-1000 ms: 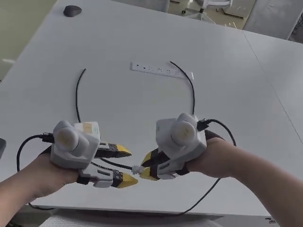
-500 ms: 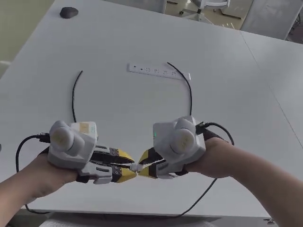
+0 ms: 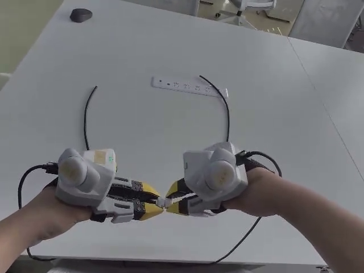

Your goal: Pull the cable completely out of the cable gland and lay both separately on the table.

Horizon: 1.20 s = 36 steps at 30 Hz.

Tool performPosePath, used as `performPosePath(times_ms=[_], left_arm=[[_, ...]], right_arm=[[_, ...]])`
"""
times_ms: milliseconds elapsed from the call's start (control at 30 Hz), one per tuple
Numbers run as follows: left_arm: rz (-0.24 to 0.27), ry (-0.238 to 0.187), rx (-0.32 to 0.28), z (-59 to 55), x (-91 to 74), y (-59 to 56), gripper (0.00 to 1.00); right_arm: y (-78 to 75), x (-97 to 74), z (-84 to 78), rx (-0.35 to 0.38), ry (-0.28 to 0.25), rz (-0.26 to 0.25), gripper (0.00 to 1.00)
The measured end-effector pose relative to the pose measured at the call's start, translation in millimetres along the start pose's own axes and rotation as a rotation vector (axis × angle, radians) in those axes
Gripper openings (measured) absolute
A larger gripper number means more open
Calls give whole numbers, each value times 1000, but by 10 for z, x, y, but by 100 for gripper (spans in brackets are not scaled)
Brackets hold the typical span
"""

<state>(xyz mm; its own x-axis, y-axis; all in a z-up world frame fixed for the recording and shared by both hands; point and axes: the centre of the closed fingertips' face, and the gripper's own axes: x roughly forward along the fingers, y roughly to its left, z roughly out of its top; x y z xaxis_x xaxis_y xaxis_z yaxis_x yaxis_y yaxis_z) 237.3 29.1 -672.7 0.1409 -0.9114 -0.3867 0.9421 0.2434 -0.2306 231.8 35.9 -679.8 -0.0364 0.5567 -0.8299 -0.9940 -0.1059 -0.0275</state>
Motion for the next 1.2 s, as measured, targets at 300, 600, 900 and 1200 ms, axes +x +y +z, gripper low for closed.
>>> performPosePath(times_ms=[300, 600, 900, 1200], left_arm=[[5, -1, -15, 79, 7, -14, 15], [4, -30, -56, 238, -52, -8, 15], [35, -37, -51, 303, -92, -49, 15], [47, -34, 15, 382, -75, -37, 15]], right_arm=[[-14, -77, 1, 7, -57, -16, 8], [-94, -232, 44, 147, -173, -21, 9], [-138, -496, 112, 504, -376, 117, 22], [-168, -485, 114, 710, -486, 304, 19]])
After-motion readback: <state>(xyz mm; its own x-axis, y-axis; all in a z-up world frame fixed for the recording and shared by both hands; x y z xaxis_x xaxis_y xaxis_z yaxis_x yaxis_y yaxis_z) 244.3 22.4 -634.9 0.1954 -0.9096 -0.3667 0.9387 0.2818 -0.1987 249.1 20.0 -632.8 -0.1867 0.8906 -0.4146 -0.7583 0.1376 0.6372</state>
